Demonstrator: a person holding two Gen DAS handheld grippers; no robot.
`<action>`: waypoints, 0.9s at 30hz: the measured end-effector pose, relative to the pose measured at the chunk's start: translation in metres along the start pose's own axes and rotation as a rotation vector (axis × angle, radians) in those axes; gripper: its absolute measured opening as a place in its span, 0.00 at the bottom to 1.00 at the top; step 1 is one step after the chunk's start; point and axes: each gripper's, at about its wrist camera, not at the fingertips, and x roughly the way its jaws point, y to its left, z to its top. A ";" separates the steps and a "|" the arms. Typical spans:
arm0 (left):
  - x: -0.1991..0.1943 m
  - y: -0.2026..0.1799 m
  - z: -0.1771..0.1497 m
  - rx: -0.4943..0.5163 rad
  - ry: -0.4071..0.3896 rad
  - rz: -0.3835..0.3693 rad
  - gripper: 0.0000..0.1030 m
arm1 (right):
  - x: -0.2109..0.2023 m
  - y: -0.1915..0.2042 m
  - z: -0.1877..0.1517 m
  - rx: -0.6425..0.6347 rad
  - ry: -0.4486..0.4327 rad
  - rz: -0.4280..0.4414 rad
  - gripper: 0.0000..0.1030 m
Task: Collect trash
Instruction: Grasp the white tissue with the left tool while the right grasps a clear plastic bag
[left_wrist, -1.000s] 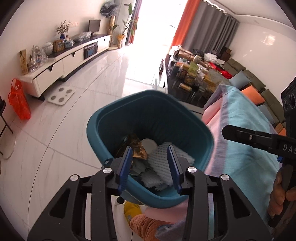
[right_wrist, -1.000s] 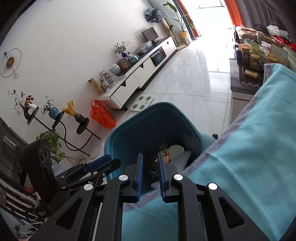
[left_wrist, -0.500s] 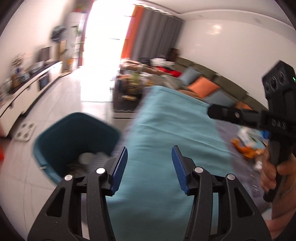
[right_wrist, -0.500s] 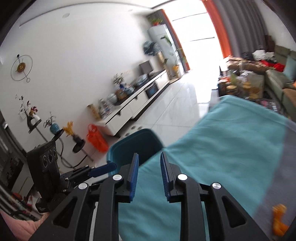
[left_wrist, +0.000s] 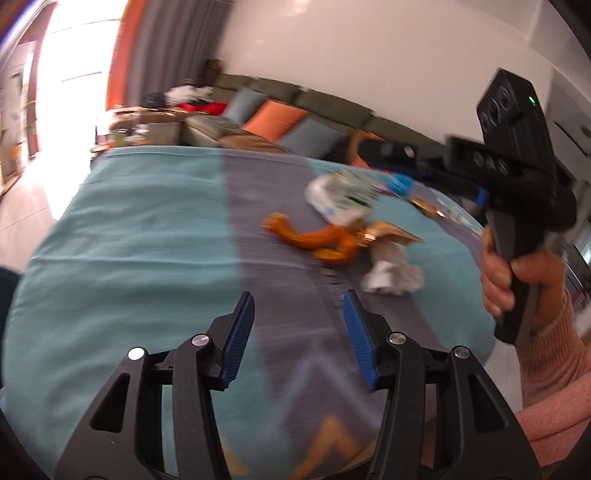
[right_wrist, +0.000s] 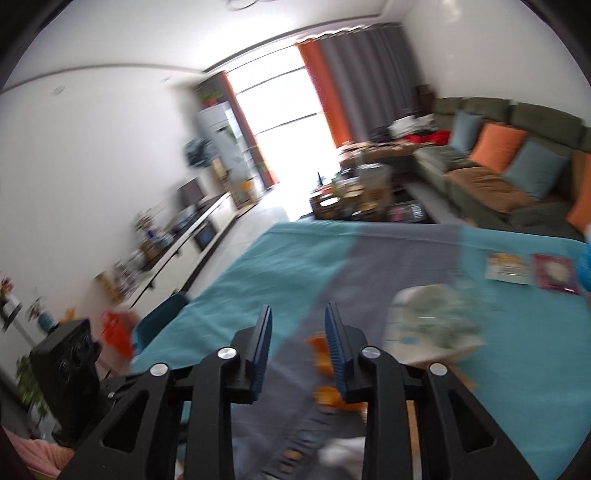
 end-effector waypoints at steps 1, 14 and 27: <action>0.008 -0.007 0.001 0.011 0.014 -0.015 0.48 | -0.004 -0.009 -0.001 0.013 -0.012 -0.025 0.29; 0.077 -0.063 0.021 0.067 0.145 -0.098 0.55 | 0.013 -0.107 -0.008 0.187 -0.004 -0.153 0.49; 0.114 -0.071 0.024 0.065 0.240 -0.111 0.07 | 0.025 -0.136 -0.021 0.312 0.032 -0.063 0.43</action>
